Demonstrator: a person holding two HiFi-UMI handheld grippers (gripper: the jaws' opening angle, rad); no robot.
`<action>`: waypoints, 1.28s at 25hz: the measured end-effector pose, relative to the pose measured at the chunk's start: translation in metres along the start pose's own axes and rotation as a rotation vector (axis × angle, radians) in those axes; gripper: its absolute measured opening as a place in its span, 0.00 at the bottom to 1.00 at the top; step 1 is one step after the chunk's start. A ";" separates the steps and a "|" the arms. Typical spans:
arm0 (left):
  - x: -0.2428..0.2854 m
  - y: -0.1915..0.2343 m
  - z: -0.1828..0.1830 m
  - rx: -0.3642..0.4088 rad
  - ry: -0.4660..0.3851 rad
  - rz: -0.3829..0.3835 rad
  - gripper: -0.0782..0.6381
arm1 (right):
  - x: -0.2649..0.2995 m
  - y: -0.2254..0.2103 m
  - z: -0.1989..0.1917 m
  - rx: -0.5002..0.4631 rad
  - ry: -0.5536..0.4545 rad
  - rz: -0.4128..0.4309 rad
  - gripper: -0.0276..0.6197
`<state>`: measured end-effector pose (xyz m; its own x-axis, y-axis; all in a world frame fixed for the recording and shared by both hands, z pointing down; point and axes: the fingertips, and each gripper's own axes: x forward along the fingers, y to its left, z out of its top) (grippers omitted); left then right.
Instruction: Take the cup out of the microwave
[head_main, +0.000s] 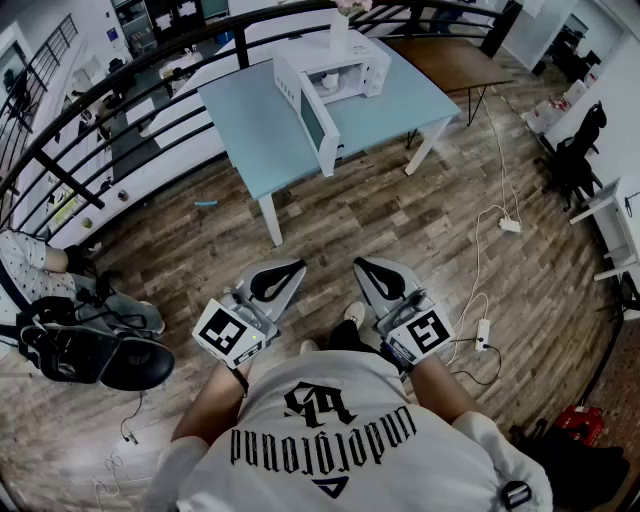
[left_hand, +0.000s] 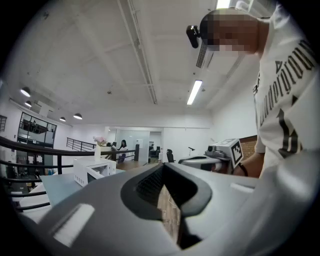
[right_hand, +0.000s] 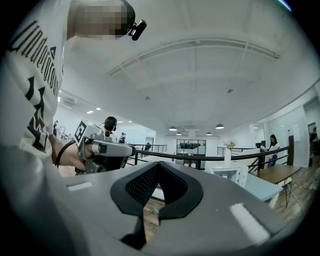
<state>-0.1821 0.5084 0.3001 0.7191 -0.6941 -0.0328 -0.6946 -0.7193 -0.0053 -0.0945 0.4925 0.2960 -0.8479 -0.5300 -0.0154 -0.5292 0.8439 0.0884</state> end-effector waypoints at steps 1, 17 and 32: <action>0.003 0.001 0.000 0.000 0.001 -0.001 0.18 | 0.000 -0.003 0.000 0.000 0.000 0.000 0.05; 0.089 0.024 -0.015 -0.029 0.034 -0.022 0.18 | -0.006 -0.096 -0.025 0.060 0.034 -0.043 0.05; 0.247 0.051 -0.022 -0.052 0.040 0.001 0.18 | -0.035 -0.244 -0.036 0.071 0.024 -0.028 0.05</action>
<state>-0.0390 0.2998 0.3140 0.7192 -0.6947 0.0071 -0.6942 -0.7182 0.0466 0.0654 0.3027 0.3106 -0.8321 -0.5545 0.0075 -0.5543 0.8321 0.0170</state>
